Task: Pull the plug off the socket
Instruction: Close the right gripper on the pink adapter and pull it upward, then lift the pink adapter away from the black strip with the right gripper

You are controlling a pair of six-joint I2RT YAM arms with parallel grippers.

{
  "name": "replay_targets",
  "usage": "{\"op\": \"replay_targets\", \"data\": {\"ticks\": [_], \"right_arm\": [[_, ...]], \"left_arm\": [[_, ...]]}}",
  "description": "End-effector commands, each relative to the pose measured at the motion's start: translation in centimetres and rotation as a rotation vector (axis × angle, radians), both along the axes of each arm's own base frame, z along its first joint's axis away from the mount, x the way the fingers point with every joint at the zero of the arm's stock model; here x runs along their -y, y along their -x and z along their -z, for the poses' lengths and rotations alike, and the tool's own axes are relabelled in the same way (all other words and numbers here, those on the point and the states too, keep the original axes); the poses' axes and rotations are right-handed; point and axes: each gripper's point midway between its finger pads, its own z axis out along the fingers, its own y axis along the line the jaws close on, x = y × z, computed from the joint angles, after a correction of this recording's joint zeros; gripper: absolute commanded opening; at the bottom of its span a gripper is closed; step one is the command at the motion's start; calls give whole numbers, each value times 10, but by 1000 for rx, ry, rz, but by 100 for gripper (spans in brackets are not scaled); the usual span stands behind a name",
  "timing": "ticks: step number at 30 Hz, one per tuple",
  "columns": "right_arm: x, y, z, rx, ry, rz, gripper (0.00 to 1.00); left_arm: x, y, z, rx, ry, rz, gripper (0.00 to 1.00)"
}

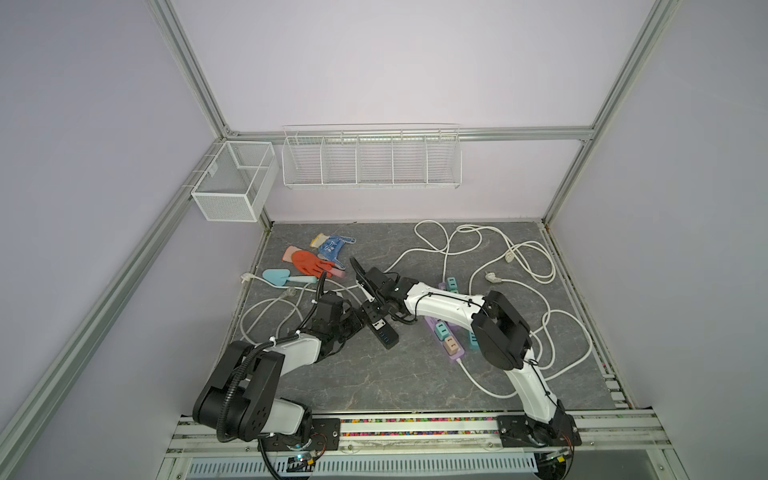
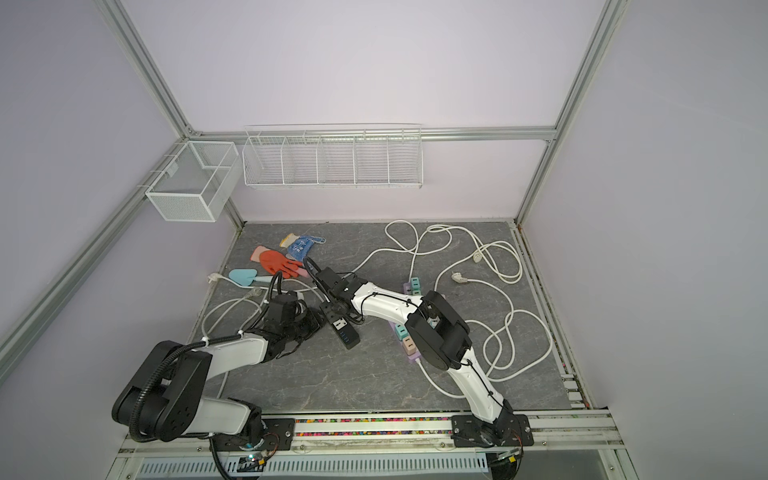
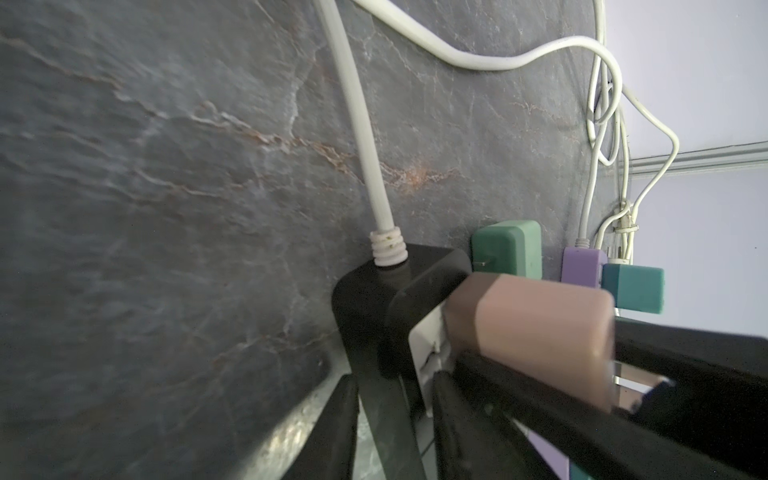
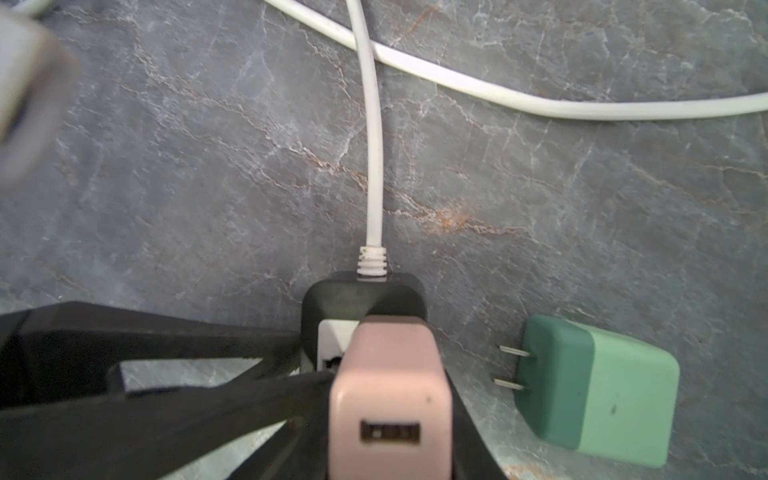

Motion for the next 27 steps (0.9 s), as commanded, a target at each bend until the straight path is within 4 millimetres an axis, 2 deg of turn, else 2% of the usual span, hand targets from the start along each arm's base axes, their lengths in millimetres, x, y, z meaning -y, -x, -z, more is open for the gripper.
{"op": "replay_targets", "data": {"ticks": [1, 4, 10, 17, 20, 27], "right_arm": [[-8, 10, -31, 20, -61, -25, 18], [-11, 13, -31, 30, -49, -33, 17], [2, -1, -47, 113, -1, -13, 18], [-12, 13, -44, 45, -57, -41, 17], [-6, 7, -46, 51, -50, -21, 16], [6, 4, -80, 74, -126, -1, 16]], "left_arm": [[-25, 42, 49, -210, -112, -32, 31], [-26, 42, 50, -218, -121, -37, 31], [-26, 45, 53, -228, -125, -34, 31], [-28, 47, 56, -241, -130, -40, 30], [-28, 47, 55, -241, -129, -39, 30], [-24, 42, 41, -202, -112, -25, 30]]}}
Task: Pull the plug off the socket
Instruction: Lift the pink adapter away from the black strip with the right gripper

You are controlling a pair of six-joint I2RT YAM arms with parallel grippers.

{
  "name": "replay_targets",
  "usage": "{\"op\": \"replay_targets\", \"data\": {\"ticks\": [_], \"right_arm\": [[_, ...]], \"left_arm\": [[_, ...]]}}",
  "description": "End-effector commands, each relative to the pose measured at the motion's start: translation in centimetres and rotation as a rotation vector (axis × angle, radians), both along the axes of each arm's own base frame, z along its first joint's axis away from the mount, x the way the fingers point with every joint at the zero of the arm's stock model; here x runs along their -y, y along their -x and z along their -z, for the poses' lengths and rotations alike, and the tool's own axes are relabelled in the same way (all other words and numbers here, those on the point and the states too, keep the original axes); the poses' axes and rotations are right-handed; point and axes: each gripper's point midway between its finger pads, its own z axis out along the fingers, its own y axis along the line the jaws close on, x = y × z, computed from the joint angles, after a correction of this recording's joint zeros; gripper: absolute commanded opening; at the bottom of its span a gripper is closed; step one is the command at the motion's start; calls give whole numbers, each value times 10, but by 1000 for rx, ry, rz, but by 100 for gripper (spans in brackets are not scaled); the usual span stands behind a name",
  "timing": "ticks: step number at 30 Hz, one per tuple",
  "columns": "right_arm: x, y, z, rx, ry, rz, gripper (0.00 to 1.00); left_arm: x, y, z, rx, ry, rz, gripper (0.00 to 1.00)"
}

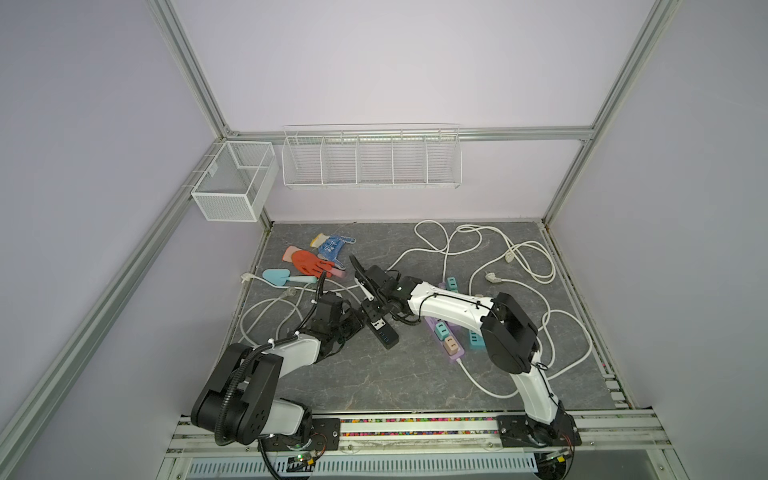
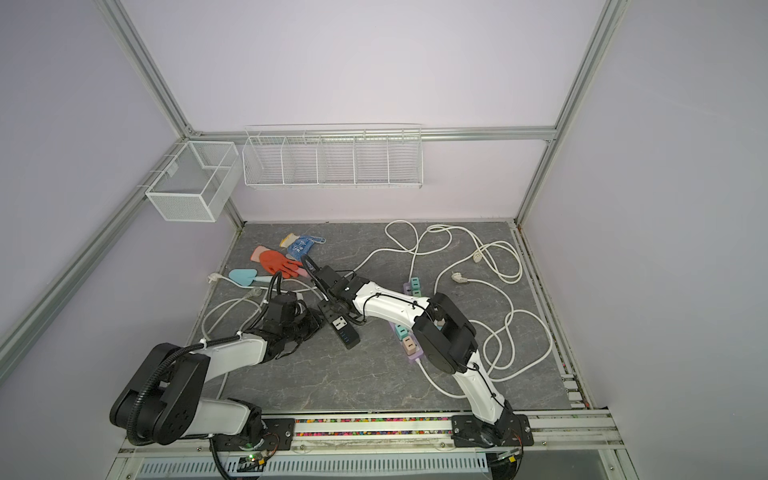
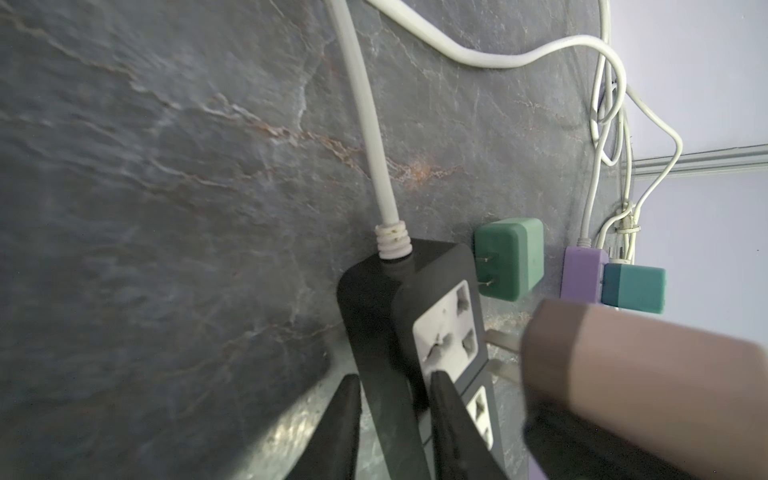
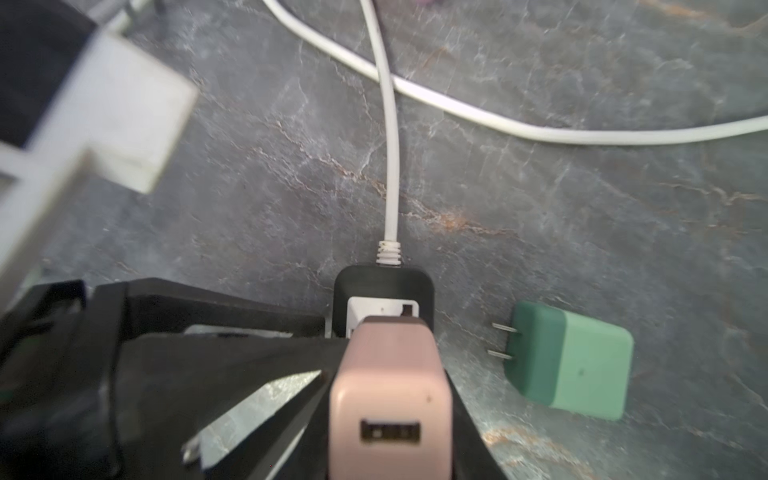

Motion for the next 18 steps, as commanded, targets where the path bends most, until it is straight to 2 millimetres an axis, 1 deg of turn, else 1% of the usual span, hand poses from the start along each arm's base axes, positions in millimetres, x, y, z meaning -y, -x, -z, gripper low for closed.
{"op": "replay_targets", "data": {"ticks": [1, 6, 9, 12, 15, 18], "right_arm": [[4, -2, -51, 35, -113, 14, 16], [16, -1, -63, -8, -184, 41, 16], [26, -3, -70, -6, -215, 64, 16], [40, -4, -67, 1, -204, 81, 16], [53, -4, -58, -42, -208, 117, 16], [59, 1, -50, -67, -213, 120, 16]], "left_arm": [[-21, 36, 38, -178, -102, -18, 30], [-16, 30, 22, -138, -84, -5, 30], [-11, 25, 7, -104, -65, 12, 30], [-11, 22, -6, -76, -57, 12, 30], [-12, 22, -17, -50, -61, 12, 30], [-13, 23, -29, -15, -64, 22, 31]]}}
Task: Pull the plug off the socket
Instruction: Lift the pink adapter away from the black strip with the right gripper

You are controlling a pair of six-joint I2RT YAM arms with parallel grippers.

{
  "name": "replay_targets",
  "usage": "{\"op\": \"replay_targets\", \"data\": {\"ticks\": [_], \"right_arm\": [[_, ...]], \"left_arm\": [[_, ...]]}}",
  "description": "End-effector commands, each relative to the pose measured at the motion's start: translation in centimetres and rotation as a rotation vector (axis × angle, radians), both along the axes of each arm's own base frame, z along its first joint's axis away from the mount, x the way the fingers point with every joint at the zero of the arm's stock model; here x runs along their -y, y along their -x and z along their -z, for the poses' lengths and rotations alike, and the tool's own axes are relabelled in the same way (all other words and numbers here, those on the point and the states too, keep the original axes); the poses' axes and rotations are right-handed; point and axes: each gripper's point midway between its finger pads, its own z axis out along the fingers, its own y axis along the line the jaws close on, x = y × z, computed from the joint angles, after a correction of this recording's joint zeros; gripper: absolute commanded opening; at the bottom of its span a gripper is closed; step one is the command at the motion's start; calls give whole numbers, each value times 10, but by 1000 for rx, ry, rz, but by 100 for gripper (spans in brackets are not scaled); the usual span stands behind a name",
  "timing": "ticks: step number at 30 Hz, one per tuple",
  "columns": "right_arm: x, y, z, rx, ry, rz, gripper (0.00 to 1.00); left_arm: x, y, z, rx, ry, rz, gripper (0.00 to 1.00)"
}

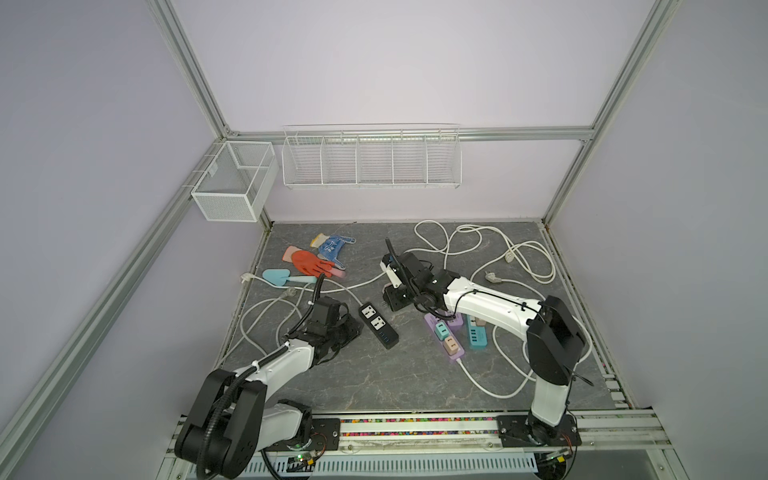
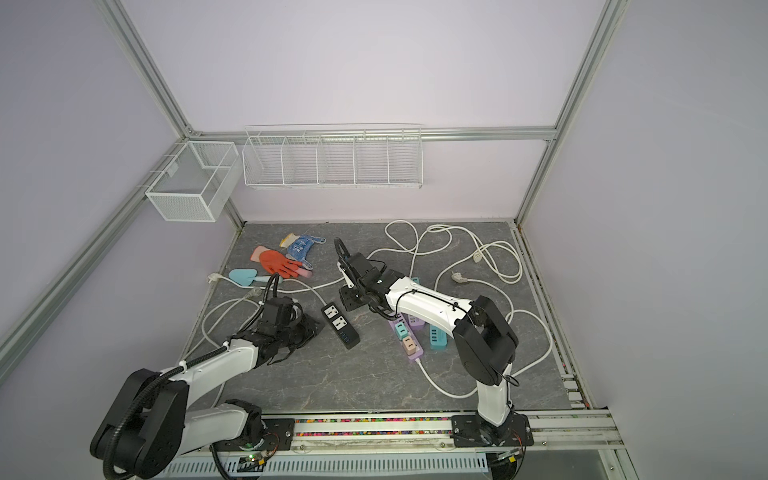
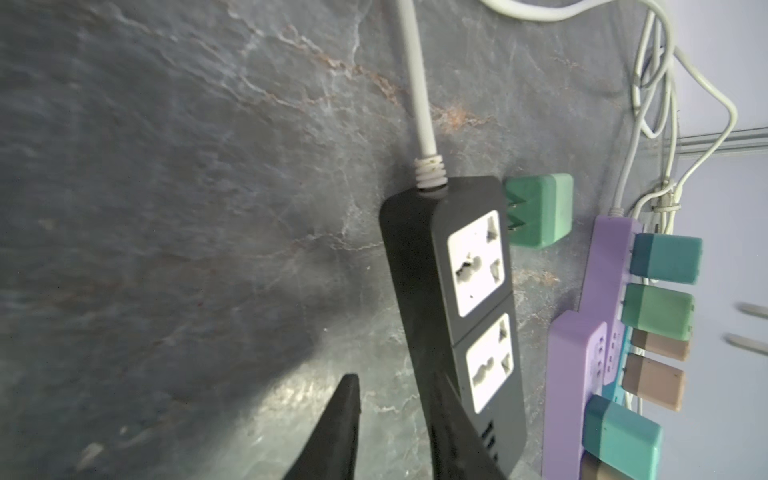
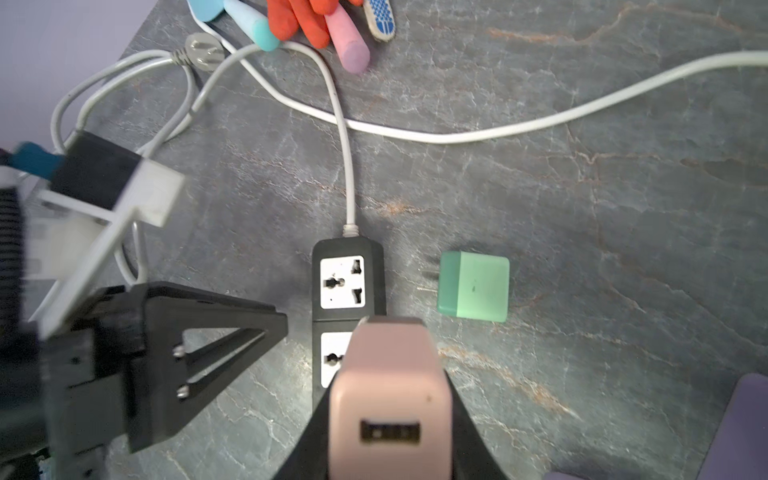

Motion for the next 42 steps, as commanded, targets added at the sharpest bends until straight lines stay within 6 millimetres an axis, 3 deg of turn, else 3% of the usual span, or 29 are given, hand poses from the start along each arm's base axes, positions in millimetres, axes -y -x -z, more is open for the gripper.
{"op": "replay_targets", "data": {"ticks": [1, 9, 15, 26, 37, 42], "right_arm": [[1, 8, -7, -15, -55, -1, 16], [2, 17, 19, -63, -50, 7, 16], [-2, 19, 32, -80, -52, 2, 16], [-5, 26, 59, -111, -9, 9, 16], [-2, 30, 82, -140, 11, 12, 16], [-13, 38, 85, -175, -25, -25, 15]], "left_arm": [[-3, -3, -18, 45, -20, 9, 31], [-5, 1, -48, 128, -14, 17, 36], [0, 5, -57, 156, -4, 24, 37], [14, 9, -63, 172, -2, 39, 39], [8, 13, -58, 164, -46, 32, 39], [7, 12, -59, 166, -49, 28, 39]]}}
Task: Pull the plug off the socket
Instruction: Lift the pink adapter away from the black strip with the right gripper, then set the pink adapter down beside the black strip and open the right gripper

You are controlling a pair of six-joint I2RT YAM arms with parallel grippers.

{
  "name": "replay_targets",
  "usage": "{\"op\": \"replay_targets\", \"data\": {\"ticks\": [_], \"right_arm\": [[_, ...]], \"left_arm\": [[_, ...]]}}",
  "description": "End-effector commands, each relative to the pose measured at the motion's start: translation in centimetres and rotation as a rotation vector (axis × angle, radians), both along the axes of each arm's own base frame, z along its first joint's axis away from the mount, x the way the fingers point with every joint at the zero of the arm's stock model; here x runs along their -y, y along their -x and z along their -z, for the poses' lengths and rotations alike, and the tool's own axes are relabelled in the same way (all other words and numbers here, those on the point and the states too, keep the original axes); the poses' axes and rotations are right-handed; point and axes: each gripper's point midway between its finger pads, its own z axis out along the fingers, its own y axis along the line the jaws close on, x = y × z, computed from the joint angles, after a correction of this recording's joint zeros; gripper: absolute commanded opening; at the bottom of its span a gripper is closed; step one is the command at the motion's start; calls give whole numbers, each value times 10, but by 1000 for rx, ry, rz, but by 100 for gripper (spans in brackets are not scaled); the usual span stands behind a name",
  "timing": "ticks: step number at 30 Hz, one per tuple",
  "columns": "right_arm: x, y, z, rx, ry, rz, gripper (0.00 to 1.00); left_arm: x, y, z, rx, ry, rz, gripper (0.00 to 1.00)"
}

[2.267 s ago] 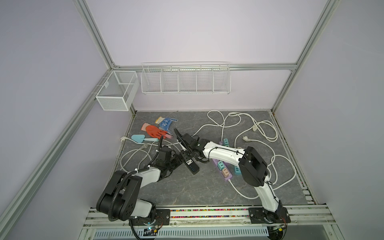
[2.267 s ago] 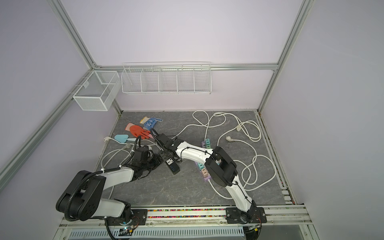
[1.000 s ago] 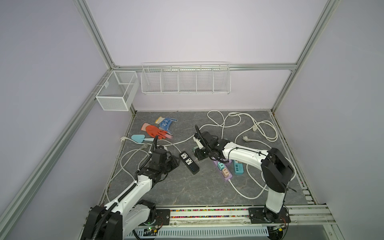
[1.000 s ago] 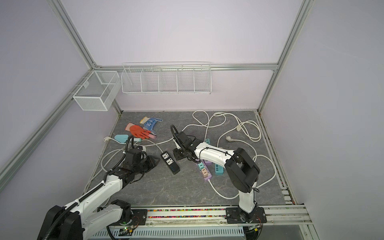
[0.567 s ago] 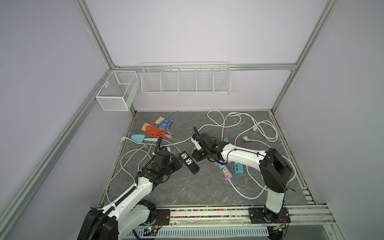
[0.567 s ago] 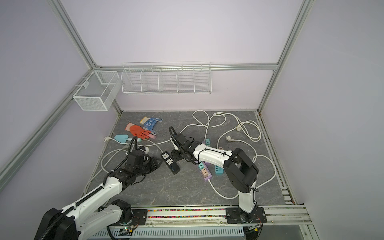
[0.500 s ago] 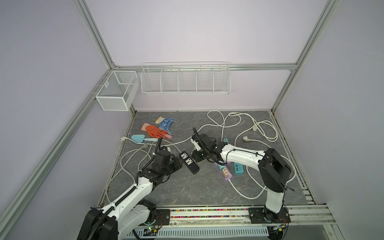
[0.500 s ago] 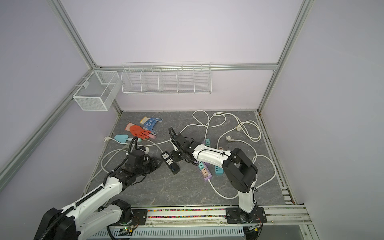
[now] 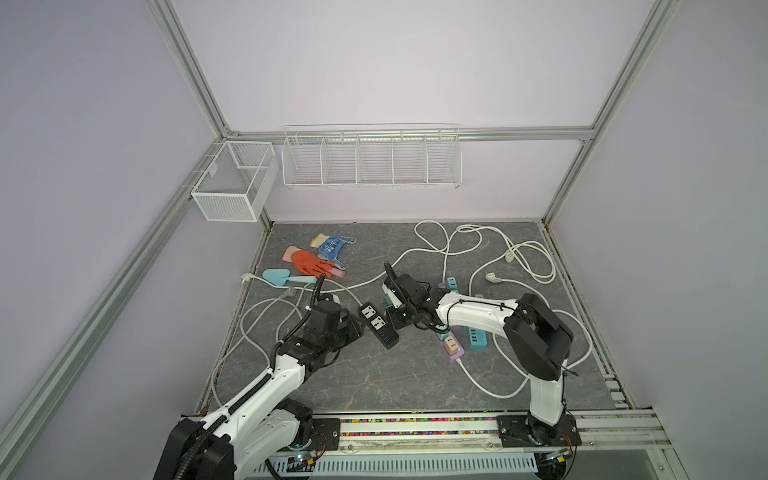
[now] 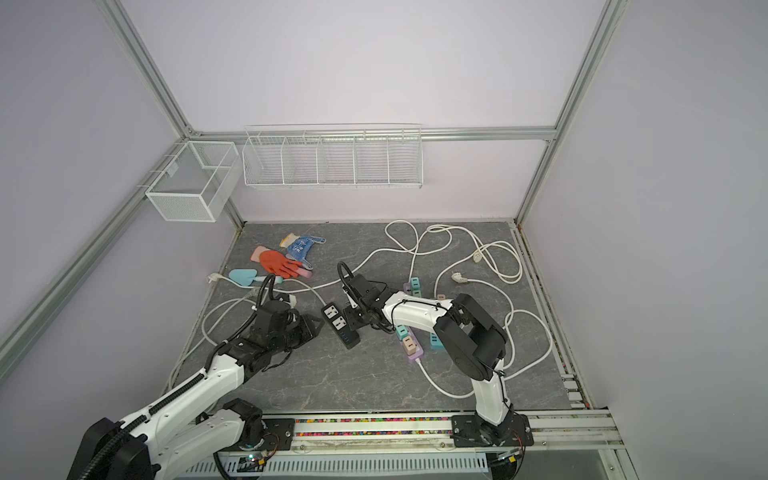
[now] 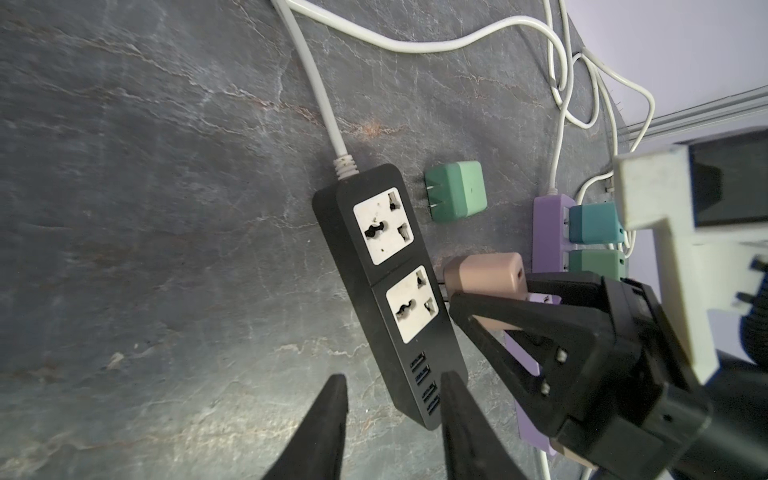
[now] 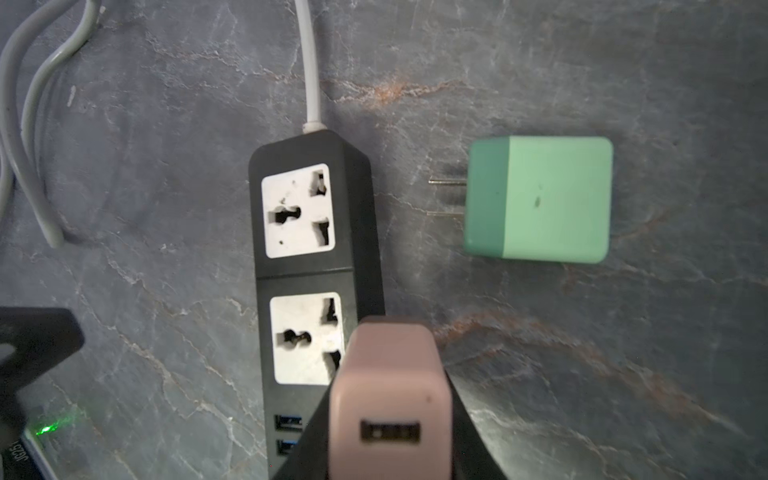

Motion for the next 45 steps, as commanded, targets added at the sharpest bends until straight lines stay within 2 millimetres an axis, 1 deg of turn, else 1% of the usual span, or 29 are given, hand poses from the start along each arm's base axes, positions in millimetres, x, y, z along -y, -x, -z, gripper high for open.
{"op": "replay_targets", "data": {"ticks": [1, 5, 11, 16, 20, 23, 27, 31, 37, 39, 42, 45], "right_arm": [[-13, 9, 8, -39, -41, -30, 15], [-28, 16, 2, -54, -74, -68, 15], [-50, 26, 5, -110, -146, -100, 15], [-57, 27, 8, -125, -162, -89, 18], [-54, 24, 16, -145, -150, -66, 21], [-51, 22, 19, -150, -145, -55, 24], [-47, 18, 18, -149, -141, -40, 32], [-41, 13, 15, -133, -124, -28, 42], [-32, 8, -3, -75, -100, -25, 53], [-26, 6, -12, -43, -91, -24, 58], [-16, 4, -23, 3, -78, -16, 69], [-5, 4, -35, 49, -67, -14, 76]], "left_arm": [[-1, -6, -14, 36, -8, -13, 39], [-11, -6, -14, 27, -63, -47, 39], [-18, -6, -24, 58, -78, -69, 39], [-21, -5, -26, 64, -83, -78, 40], [-19, -6, -26, 63, -78, -72, 40], [-18, -6, -25, 62, -79, -70, 40], [-18, -6, -27, 66, -78, -65, 40], [-16, -6, -30, 69, -76, -57, 40], [-15, -8, -37, 76, -75, -54, 40], [-16, -8, -40, 77, -78, -52, 41], [-16, -8, -44, 82, -77, -51, 45], [-17, -6, -47, 89, -74, -52, 50]]}}
